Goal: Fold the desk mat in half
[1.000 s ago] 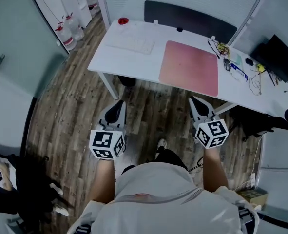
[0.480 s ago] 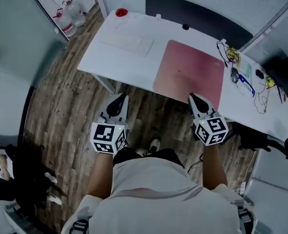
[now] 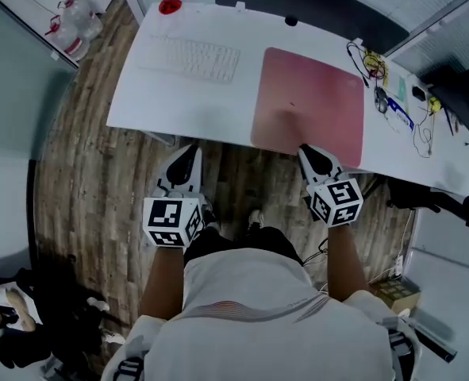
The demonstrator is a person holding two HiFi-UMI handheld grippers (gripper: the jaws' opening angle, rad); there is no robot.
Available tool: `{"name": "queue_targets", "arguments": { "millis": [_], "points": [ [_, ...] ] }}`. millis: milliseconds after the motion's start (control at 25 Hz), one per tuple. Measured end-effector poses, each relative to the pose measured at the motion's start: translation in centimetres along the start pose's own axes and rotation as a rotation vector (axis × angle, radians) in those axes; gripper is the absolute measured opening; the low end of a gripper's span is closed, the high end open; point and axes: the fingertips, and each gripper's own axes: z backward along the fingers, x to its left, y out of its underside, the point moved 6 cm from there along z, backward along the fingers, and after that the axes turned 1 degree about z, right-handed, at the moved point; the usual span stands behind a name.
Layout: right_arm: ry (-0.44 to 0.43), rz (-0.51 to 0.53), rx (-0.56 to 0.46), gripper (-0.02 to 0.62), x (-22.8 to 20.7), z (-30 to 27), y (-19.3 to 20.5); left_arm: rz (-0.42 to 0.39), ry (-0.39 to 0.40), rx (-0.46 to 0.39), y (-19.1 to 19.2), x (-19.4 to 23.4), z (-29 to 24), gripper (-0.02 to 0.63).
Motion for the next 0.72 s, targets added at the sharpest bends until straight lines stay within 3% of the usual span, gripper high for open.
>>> {"name": "queue_targets", "arguments": {
  "millis": [120, 320, 480, 720],
  "points": [
    [0.022, 0.004, 0.049, 0.092, 1.2, -2.5, 0.3, 0.018, 0.021, 0.005, -0.2, 2.4, -0.7, 0.026],
    [-0.018, 0.131, 0.242, 0.233, 3.8, -8.6, 3.9, 0.038, 0.061, 0.04, 1.2, 4.1, -0.8, 0.026],
    [-0.04, 0.199, 0.371, 0.238, 3.9, -13.3, 7.3, 0.057, 0.073, 0.086, 2.9, 4.2, -0.6, 0.026],
    [-0.025, 0.201, 0.48, 0.221, 3.3, -17.9, 10.3, 0.083, 0.064, 0.127, 4.7, 4.5, -0.1, 0.026]
  ]
}}
